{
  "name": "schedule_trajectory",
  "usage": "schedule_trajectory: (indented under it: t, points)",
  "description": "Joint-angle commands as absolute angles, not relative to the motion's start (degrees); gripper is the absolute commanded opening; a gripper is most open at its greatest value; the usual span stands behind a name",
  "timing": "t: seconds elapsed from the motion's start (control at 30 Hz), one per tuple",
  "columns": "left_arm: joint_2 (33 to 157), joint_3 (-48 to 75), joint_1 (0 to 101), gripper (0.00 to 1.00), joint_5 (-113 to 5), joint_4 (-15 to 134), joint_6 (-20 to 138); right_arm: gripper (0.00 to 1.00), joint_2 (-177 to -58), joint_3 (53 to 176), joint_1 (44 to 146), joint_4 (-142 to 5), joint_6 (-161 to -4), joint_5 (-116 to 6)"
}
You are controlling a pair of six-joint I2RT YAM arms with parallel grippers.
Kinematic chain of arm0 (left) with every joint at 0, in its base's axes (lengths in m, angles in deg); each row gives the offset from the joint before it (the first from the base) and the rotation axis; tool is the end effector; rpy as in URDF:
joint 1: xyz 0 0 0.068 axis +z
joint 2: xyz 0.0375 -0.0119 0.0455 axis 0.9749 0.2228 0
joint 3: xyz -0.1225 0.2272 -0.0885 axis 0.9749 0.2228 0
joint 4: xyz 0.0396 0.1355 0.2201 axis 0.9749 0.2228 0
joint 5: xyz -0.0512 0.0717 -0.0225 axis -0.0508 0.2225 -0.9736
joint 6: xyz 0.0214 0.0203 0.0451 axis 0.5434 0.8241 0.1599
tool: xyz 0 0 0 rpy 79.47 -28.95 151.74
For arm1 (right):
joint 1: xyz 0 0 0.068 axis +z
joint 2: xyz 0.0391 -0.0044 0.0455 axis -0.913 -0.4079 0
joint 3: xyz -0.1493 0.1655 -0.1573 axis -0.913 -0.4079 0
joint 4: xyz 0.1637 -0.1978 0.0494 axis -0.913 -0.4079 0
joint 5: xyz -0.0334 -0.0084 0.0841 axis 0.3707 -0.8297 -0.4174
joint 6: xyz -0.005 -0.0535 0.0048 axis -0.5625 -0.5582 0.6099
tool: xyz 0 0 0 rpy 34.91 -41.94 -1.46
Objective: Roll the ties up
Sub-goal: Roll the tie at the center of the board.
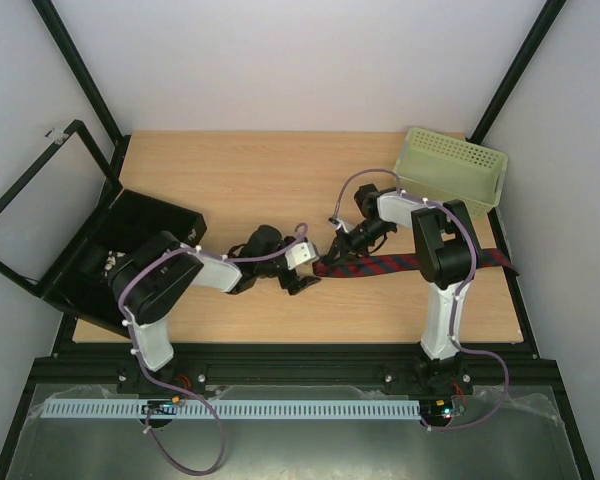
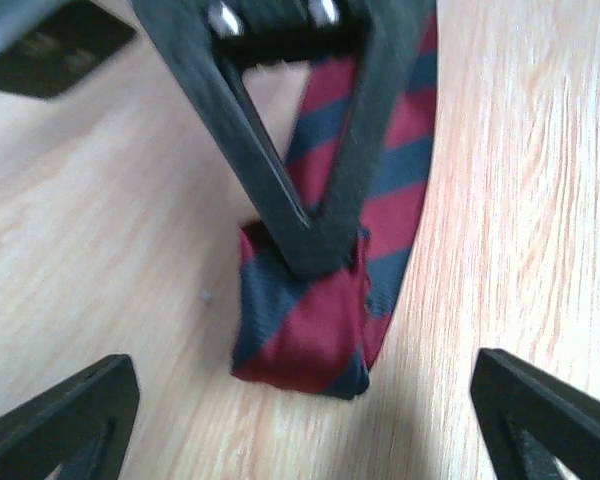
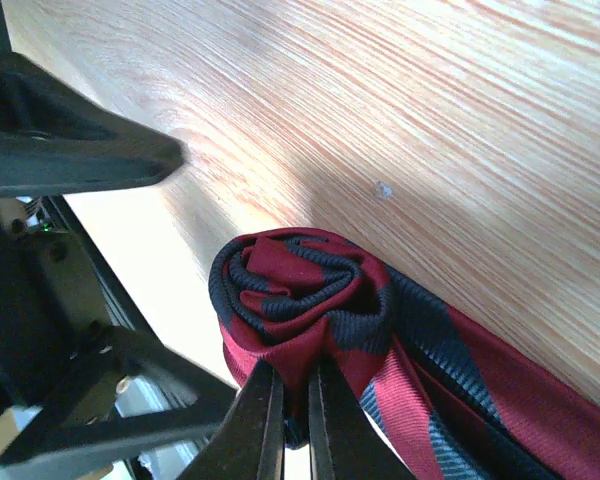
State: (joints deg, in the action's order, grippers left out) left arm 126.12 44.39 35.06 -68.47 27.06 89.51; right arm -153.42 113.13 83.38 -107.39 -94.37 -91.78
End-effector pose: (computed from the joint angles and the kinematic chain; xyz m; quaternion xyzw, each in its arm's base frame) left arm 0.2466 -0.2413 0.1152 0.5198 0.6821 -0.2649 0.4409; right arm 0.3485 0.1354 0.1281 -0.2053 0.9026 0.3778 0.0212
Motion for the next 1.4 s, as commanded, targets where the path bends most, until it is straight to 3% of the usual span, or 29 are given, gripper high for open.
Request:
schedule_trajectory:
  t: [0.0,0.4,0.5,0.67,0.9,1.0,1.17,1.37]
  points:
    - [123.1,43.6,35.2,0.99,-72.8,28.2,91.5,0.01,-156.2,112.9,83.6,-109.1,-96.1,-89.8]
    - [137.4,34.4,33.5,0.98,-72.3,31.6,96.6,0.01,-157.0,116.6,83.6,-112.4,-98.3,-93.4]
    - [139.7,32.9,33.5,0.86,-69.2,32.4,96.0,0.01,-156.9,117.2,83.6,-113.5,-98.7,-94.5]
    - [139.2,34.0,33.7,0.53,-68.4,34.3,95.2,0.01,-156.5,118.5,83.6,-115.8,-99.6,-96.4]
    - [135.5,37.7,33.6,0.31,-69.0,34.8,89.3,0.01,-156.0,117.6,82.3,-117.5,-99.2,-96.1]
    - [134.9,38.4,33.4,0.34,-68.6,34.7,88.6,0.01,-157.2,115.4,81.2,-114.5,-98.2,-92.2]
    - [134.4,38.3,34.0,0.61,-71.0,34.5,87.6,0.01,-161.9,114.7,80.9,-112.0,-98.1,-87.1]
    - [132.0,42.6,36.3,0.76,-76.3,25.1,86.3,0.01,-163.8,113.0,80.5,-109.7,-97.6,-81.4]
